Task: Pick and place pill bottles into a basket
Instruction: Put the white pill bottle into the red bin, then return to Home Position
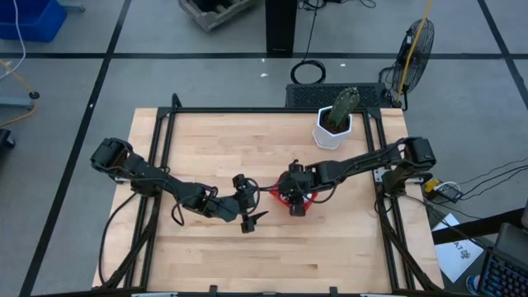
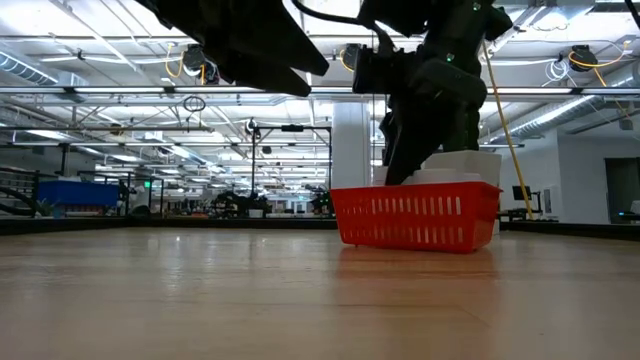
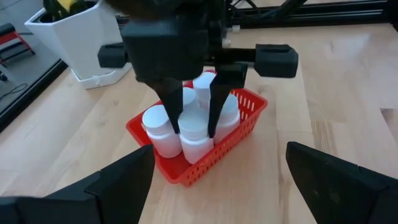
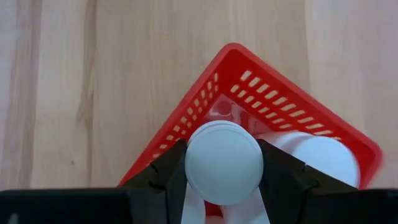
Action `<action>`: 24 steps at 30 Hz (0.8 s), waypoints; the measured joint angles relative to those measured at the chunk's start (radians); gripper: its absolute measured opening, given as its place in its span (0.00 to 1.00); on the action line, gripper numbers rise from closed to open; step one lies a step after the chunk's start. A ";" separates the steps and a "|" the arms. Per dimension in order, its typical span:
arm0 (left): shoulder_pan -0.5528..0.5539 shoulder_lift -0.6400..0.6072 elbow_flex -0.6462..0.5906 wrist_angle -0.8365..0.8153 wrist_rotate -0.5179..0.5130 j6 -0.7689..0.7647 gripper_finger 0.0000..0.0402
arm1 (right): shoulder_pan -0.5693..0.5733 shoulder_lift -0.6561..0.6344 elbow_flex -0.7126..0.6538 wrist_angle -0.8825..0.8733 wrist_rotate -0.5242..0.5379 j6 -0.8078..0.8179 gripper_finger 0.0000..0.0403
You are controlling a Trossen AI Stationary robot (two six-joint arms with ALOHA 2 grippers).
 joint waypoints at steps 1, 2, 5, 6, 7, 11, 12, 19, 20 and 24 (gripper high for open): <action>0.000 0.000 0.000 0.000 0.000 0.000 0.91 | -0.001 0.002 0.000 0.002 -0.014 0.000 0.36; 0.000 0.000 0.000 0.000 0.000 0.000 0.92 | -0.002 0.002 -0.001 0.000 -0.021 0.002 0.36; 0.000 0.000 0.000 0.000 0.000 0.000 0.93 | -0.002 0.001 -0.001 0.019 -0.017 0.003 0.42; 0.000 0.000 0.000 0.001 0.000 0.000 0.93 | -0.002 0.000 -0.001 0.024 -0.016 0.002 0.47; 0.000 0.000 0.000 0.001 0.000 0.000 0.93 | -0.002 -0.002 -0.001 0.028 -0.016 0.002 0.51; 0.000 0.000 0.000 0.001 -0.004 -0.002 0.92 | -0.002 -0.009 -0.001 0.057 -0.016 0.000 0.66; 0.000 0.000 0.000 0.000 -0.004 -0.005 0.91 | -0.002 -0.010 -0.001 0.056 -0.016 -0.001 0.68; 0.000 0.000 0.000 -0.005 -0.017 -0.012 0.92 | 0.009 -0.055 -0.002 0.059 -0.013 -0.040 0.73; 0.000 0.000 0.000 -0.006 -0.023 -0.014 0.93 | 0.014 -0.071 -0.002 0.059 -0.011 -0.041 0.72; 0.012 0.000 0.000 -0.006 -0.071 -0.009 0.93 | 0.053 -0.167 -0.002 0.041 0.039 -0.015 0.68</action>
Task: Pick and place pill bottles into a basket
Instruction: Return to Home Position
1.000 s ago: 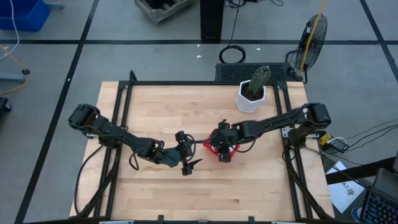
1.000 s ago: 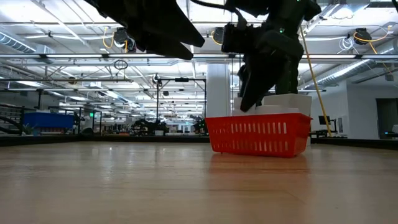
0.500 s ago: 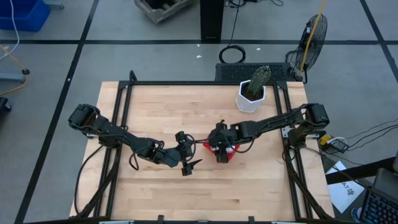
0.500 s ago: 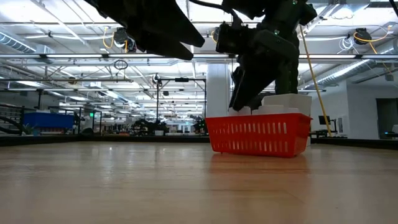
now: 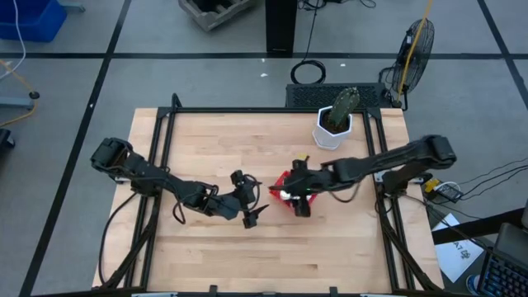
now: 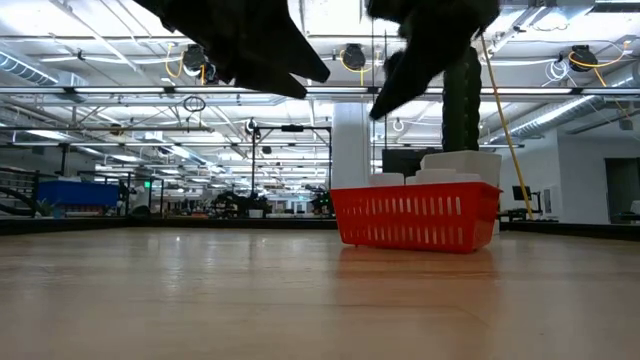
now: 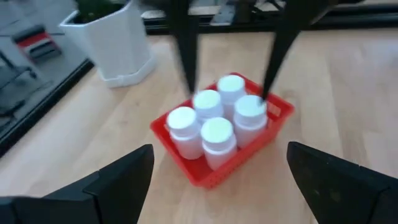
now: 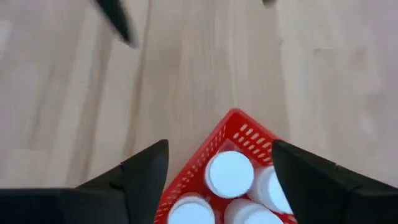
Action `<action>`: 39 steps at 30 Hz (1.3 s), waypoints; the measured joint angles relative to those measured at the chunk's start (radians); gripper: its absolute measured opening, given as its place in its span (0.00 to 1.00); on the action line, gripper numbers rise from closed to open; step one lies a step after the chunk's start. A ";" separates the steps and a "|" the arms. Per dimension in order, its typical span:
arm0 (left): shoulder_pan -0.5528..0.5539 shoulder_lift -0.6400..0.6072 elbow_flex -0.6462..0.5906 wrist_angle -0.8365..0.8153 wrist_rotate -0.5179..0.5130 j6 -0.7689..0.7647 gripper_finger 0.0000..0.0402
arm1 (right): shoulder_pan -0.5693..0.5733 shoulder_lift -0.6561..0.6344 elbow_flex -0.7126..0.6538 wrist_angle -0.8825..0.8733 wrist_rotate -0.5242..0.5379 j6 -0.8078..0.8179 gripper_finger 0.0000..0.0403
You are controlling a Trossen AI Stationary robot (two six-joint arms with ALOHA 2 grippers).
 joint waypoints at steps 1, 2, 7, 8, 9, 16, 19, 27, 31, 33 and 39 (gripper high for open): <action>0.003 0.000 0.000 0.001 -0.004 -0.020 0.93 | 0.013 -0.028 0.000 -0.016 0.016 0.008 0.65; 0.005 0.000 0.000 0.002 -0.003 -0.047 0.93 | 0.028 -0.058 -0.005 -0.033 0.033 0.016 0.62; -0.013 0.000 0.000 0.041 0.036 0.002 0.93 | 0.125 -0.199 -0.094 -0.036 0.111 0.080 0.32; -0.014 0.001 0.000 0.061 0.062 0.026 0.93 | 0.147 -0.226 -0.120 -0.017 0.120 0.091 0.24; -0.015 0.001 0.000 0.078 0.088 0.050 0.93 | 0.168 -0.254 -0.147 -0.001 0.129 0.101 0.16; -0.007 0.001 0.000 0.172 0.154 0.039 0.93 | 0.318 -0.416 -0.345 0.168 0.252 0.174 0.03; 0.002 0.001 0.000 0.214 0.165 -0.013 0.94 | 0.360 -0.467 -0.412 0.186 0.315 0.197 0.01; 0.013 0.001 0.000 0.331 0.155 -0.126 0.93 | 0.424 -0.554 -0.563 0.281 0.347 0.290 0.00; 0.021 0.001 0.000 0.424 0.149 -0.122 0.91 | 0.437 -0.573 -0.607 0.334 0.349 0.288 0.00; 0.028 0.000 0.000 0.421 0.143 -0.116 0.90 | 0.444 -0.578 -0.618 0.356 0.362 0.288 0.00; 0.042 0.024 0.000 0.298 0.171 -0.105 0.69 | 0.507 -0.578 -0.653 0.353 0.481 0.282 0.00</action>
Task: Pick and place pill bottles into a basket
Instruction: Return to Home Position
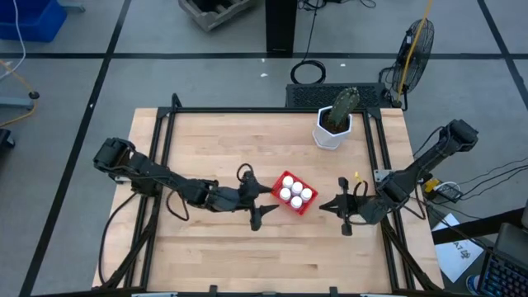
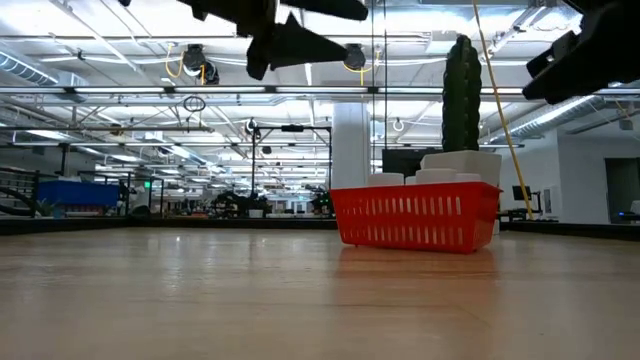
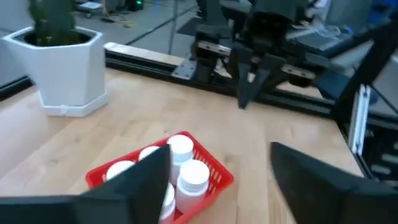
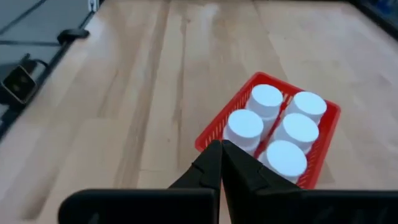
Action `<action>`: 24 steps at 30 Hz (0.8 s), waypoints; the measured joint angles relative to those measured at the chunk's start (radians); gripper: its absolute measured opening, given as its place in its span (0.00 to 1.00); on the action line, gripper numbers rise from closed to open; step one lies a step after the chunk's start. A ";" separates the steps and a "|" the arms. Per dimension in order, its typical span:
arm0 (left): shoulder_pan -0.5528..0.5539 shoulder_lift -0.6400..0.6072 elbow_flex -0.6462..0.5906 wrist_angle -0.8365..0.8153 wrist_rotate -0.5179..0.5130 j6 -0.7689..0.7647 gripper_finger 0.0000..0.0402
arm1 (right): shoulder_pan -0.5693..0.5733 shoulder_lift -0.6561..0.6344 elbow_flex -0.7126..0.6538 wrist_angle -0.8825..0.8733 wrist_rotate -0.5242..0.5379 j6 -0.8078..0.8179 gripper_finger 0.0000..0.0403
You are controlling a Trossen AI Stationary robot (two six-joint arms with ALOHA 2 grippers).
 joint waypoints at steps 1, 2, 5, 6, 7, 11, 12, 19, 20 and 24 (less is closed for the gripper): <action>0.001 0.006 0.000 0.000 0.010 0.018 0.62 | 0.012 0.000 -0.007 0.000 0.018 -0.008 0.00; 0.001 0.009 0.000 -0.009 0.021 0.045 0.55 | 0.022 0.000 -0.012 -0.001 0.024 -0.027 0.00; 0.001 0.011 0.000 -0.047 0.065 0.133 0.31 | 0.049 0.000 -0.022 -0.001 0.048 -0.038 0.00; 0.001 0.009 0.000 -0.061 0.068 0.146 0.22 | 0.057 -0.003 -0.025 -0.001 0.060 -0.018 0.00; 0.003 0.009 0.000 -0.079 0.068 0.152 0.13 | 0.063 -0.004 -0.028 -0.001 0.072 0.003 0.00; 0.009 0.010 -0.016 -0.090 0.097 0.182 0.05 | 0.089 -0.004 -0.049 0.019 0.077 0.023 0.00; 0.009 0.010 -0.026 -0.077 0.102 0.192 0.05 | 0.094 -0.004 -0.057 0.039 0.080 0.015 0.00; 0.010 -0.119 -0.230 0.076 0.120 0.196 0.02 | 0.159 -0.105 -0.077 0.085 0.181 -0.096 0.00; 0.011 -0.149 -0.278 0.104 0.118 0.194 0.02 | 0.170 -0.134 -0.077 0.087 0.188 -0.119 0.00; 0.017 -0.282 -0.462 0.204 0.123 0.170 0.02 | 0.195 -0.241 -0.077 0.082 0.206 -0.169 0.00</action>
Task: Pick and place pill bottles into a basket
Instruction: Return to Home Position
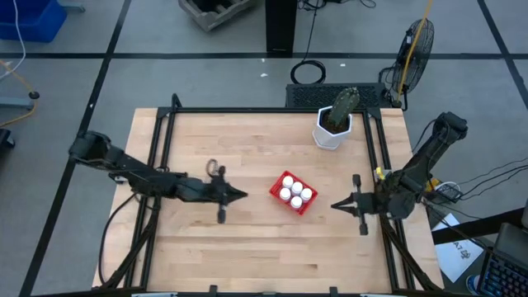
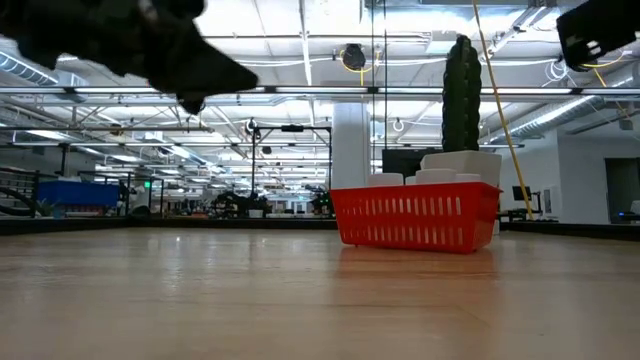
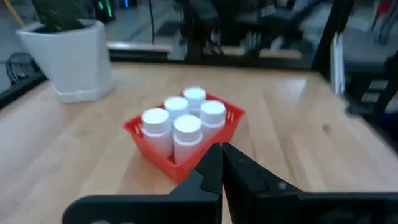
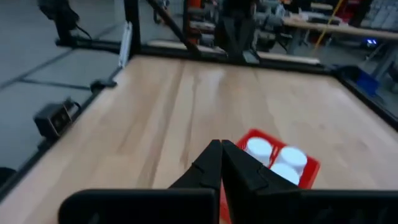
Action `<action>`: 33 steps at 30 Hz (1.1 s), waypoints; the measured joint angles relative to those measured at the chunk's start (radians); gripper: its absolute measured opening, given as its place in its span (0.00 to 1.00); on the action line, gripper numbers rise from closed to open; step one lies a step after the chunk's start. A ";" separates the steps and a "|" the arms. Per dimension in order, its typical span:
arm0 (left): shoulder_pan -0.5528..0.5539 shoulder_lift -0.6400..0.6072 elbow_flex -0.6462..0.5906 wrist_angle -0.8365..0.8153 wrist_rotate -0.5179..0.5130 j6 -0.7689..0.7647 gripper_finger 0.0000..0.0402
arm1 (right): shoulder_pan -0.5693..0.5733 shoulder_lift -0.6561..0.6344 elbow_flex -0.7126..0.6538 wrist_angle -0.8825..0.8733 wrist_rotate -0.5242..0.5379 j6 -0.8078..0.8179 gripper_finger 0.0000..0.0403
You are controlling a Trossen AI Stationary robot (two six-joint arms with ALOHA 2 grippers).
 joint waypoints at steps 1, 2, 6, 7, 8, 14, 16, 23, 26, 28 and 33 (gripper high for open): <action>0.000 -0.034 -0.041 0.030 0.000 -0.006 0.01 | 0.005 -0.022 0.000 -0.003 0.000 -0.012 0.00; 0.000 -0.070 -0.083 0.058 0.004 -0.014 0.01 | 0.009 -0.044 0.000 -0.008 -0.001 -0.024 0.00; 0.000 -0.201 -0.238 0.184 0.057 -0.026 0.04 | 0.019 -0.124 0.000 -0.035 -0.001 -0.060 0.00; 0.000 -0.237 -0.272 0.219 0.065 -0.026 0.04 | 0.019 -0.144 0.000 -0.039 -0.001 -0.069 0.00; 0.000 -0.274 -0.304 0.243 0.074 -0.027 0.04 | 0.018 -0.166 0.000 -0.042 0.000 -0.079 0.00; -0.007 -0.478 -0.423 0.237 0.078 -0.026 0.01 | 0.018 -0.312 0.000 -0.114 0.055 -0.118 0.00; -0.006 -0.538 -0.451 0.201 0.077 -0.030 0.03 | 0.018 -0.365 0.000 -0.186 0.081 -0.092 0.00; -0.006 -0.719 -0.472 0.033 0.039 -0.036 0.01 | 0.017 -0.539 -0.075 -0.269 0.100 -0.050 0.00; -0.006 -0.789 -0.472 -0.020 0.031 -0.012 0.03 | 0.017 -0.604 -0.107 -0.263 0.099 -0.071 0.00; -0.006 -0.846 -0.472 -0.063 0.038 -0.002 0.03 | 0.017 -0.650 -0.121 -0.273 0.100 -0.094 0.00; -0.006 -1.020 -0.472 -0.227 0.019 -0.004 0.02 | 0.017 -0.710 -0.122 -0.244 0.120 -0.152 0.00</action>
